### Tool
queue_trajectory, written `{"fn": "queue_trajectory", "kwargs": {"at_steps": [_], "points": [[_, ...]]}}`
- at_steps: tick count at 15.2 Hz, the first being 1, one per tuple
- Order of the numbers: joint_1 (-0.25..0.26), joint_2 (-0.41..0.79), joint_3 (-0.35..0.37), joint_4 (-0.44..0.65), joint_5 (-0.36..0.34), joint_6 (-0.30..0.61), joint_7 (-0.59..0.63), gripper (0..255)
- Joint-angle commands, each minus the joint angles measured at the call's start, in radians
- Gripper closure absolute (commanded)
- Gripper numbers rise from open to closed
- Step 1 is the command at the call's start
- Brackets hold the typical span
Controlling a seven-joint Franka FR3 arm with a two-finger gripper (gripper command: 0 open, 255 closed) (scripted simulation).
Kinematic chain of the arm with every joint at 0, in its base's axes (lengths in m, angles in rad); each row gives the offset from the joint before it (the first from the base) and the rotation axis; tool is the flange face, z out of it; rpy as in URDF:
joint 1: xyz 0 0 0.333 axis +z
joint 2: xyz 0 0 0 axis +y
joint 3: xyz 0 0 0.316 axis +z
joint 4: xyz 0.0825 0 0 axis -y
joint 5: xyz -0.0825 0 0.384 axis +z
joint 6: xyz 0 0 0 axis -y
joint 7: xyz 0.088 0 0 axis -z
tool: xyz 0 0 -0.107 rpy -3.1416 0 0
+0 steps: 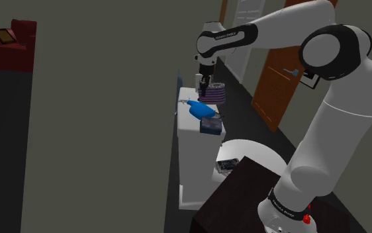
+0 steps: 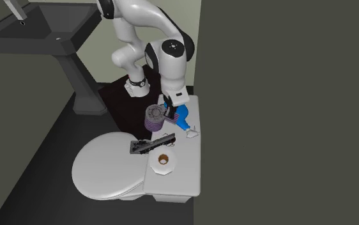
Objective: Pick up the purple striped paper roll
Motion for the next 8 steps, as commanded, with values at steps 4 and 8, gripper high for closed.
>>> {"fn": "queue_trajectory", "kwargs": {"at_steps": [4, 8], "points": [[0.001, -0.009, 0.001, 0.055, -0.002, -0.064, 0.000, 255], [0.001, -0.012, 0.001, 0.106, -0.002, -0.118, -0.001, 255]]}}
